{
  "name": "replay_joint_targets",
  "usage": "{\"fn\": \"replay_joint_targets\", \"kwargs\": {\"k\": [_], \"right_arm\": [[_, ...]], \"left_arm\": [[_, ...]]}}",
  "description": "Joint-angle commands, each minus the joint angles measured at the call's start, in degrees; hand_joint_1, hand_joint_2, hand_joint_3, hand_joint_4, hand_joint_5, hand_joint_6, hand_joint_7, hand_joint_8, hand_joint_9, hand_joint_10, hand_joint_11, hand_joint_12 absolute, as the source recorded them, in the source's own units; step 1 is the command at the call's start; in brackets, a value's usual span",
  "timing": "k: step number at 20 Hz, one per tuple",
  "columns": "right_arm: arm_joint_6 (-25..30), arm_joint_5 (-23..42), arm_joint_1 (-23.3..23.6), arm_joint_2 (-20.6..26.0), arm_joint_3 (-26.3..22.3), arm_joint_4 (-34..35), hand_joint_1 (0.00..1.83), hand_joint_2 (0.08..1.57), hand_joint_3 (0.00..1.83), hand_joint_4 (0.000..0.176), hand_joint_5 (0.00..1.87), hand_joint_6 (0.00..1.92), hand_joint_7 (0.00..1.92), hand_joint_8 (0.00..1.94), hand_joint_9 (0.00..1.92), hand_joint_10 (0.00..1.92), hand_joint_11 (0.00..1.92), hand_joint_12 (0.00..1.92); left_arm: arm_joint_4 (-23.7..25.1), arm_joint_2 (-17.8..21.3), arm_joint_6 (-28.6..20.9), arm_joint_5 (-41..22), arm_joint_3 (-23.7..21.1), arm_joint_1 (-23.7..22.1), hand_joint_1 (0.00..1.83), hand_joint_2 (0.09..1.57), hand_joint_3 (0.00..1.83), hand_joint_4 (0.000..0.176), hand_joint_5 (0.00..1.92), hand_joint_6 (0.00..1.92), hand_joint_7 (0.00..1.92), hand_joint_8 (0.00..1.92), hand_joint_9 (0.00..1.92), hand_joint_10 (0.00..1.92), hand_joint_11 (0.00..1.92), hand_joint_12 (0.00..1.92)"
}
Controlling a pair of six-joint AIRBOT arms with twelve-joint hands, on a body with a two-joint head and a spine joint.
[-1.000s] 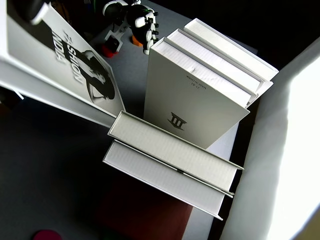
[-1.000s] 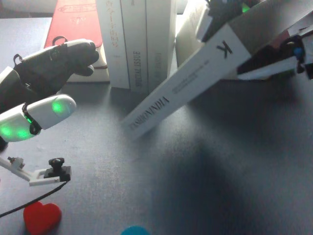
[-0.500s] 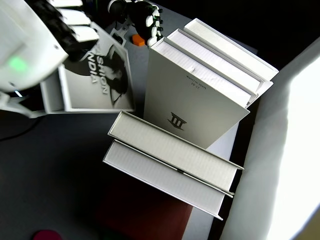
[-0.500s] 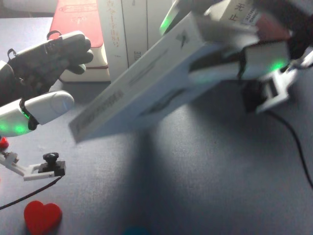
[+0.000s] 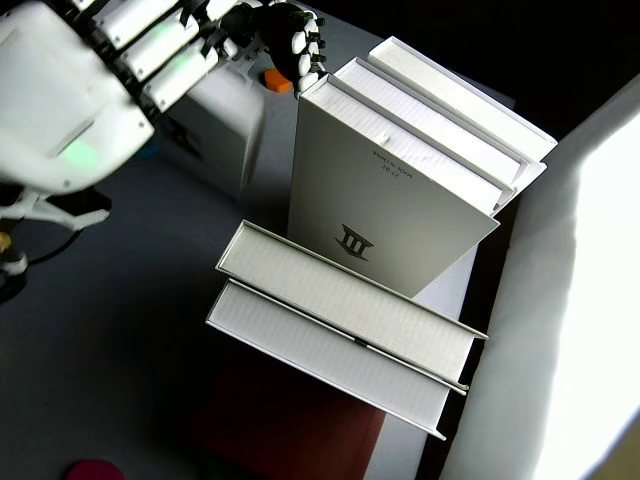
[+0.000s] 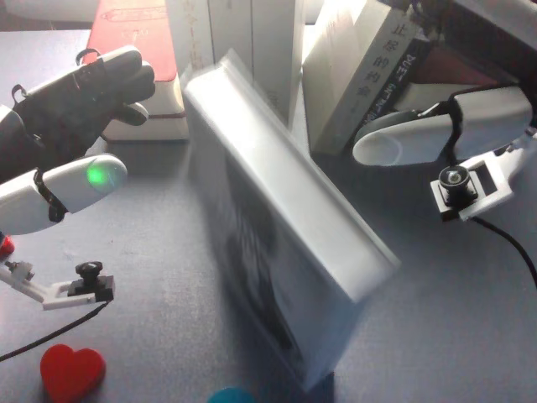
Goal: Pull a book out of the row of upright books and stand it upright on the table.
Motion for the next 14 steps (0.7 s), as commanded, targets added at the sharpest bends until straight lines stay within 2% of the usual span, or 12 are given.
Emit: {"fn": "replay_joint_targets", "kwargs": {"k": [1,2,3,4,5,7,9,10,11,12,13,14], "right_arm": [[0.38,5.76,0.42,-0.16,-0.01,2.76,0.79,0.91,0.00,0.156,0.00,0.00,0.00,0.00,0.00,0.00,0.00,0.37],[0.22,5.53,0.35,-0.04,0.02,2.94,0.78,0.90,0.00,0.156,0.00,0.00,0.00,0.00,0.00,0.00,0.00,0.42],[0.03,5.51,0.26,0.17,0.00,3.11,0.78,0.89,0.00,0.157,0.00,0.00,0.00,0.00,0.00,0.00,0.00,0.32],[-0.43,5.51,0.26,0.51,-0.15,3.19,0.76,0.90,0.00,0.148,0.00,0.00,0.00,0.00,0.00,0.00,0.00,0.20],[-0.81,5.51,0.26,0.58,-0.30,3.32,0.77,0.92,0.00,0.120,0.00,0.00,0.00,0.00,0.00,0.00,0.00,0.05],[-1.06,5.54,0.27,0.92,-0.60,3.69,0.84,0.89,0.00,0.117,0.00,0.00,0.00,0.00,0.00,0.00,0.00,0.00],[-1.87,5.58,0.27,1.27,-1.16,3.92,0.75,0.91,0.00,0.106,0.00,0.00,0.00,0.00,0.00,0.00,0.00,0.00],[-2.10,5.66,0.27,1.58,-1.39,4.00,0.77,0.94,0.02,0.104,0.03,0.01,0.00,0.00,0.00,0.00,0.00,0.00],[-2.32,5.76,0.27,1.93,-1.65,4.04,0.79,0.94,0.01,0.119,0.02,0.01,0.00,0.00,0.00,0.00,0.00,0.00],[-2.60,5.82,0.27,2.31,-1.90,4.15,0.82,0.94,0.01,0.118,0.00,0.00,0.00,0.00,0.00,0.00,0.00,0.00],[-2.89,5.86,0.27,2.59,-2.03,4.27,0.78,0.91,0.00,0.112,0.00,0.00,0.00,0.00,0.00,0.00,0.02,0.01],[-3.30,5.91,0.27,2.94,-2.18,4.53,0.73,0.89,0.00,0.081,0.00,0.00,0.00,0.00,0.00,0.00,0.05,0.02]], "left_arm": [[-0.97,-0.20,-0.65,-6.59,0.18,-0.32,1.01,0.91,0.00,0.023,0.52,0.00,0.47,0.00,0.31,0.42,0.00,1.47],[-0.97,-0.24,-0.65,-6.63,0.19,-0.32,0.98,0.92,0.00,0.030,0.49,0.00,0.45,0.00,0.30,0.41,0.00,1.46],[-0.97,-0.29,-0.65,-6.63,0.20,-0.31,0.97,0.92,0.00,0.025,0.48,0.00,0.46,0.01,0.31,0.40,0.00,1.49],[-0.97,-0.39,-0.65,-6.64,0.24,-0.31,0.96,0.92,0.00,0.014,0.48,0.00,0.48,0.01,0.33,0.41,0.00,1.52],[-0.98,-0.52,-0.65,-6.64,0.34,-0.30,0.95,0.92,0.00,0.023,0.49,0.00,0.48,0.01,0.34,0.40,0.00,1.50],[-1.00,-0.61,-0.65,-6.63,0.44,-0.30,0.95,0.92,0.00,0.019,0.49,0.00,0.47,0.01,0.34,0.40,0.00,1.52],[-1.08,-0.62,-0.65,-6.64,0.44,-0.28,0.94,0.92,0.00,0.024,0.49,0.00,0.47,0.00,0.34,0.40,0.00,1.53],[-1.10,-0.67,-0.65,-6.64,0.48,-0.28,0.93,0.91,0.00,0.026,0.49,0.01,0.46,0.00,0.34,0.41,0.00,1.54],[-1.15,-0.74,-0.65,-6.64,0.56,-0.28,0.95,0.93,0.00,0.019,0.49,0.00,0.47,0.00,0.34,0.41,0.00,1.52],[-1.32,-0.82,-0.65,-6.64,0.68,-0.27,0.96,0.92,0.00,0.022,0.49,0.00,0.47,0.00,0.33,0.41,0.00,1.48],[-1.47,-0.82,-0.65,-6.68,0.74,-0.24,0.97,0.92,0.00,0.022,0.49,0.00,0.45,0.00,0.32,0.40,0.00,1.48],[-1.59,-0.77,-0.65,-6.76,0.78,-0.24,0.94,0.93,0.01,0.016,0.47,0.00,0.42,0.00,0.31,0.40,0.00,1.48]]}}
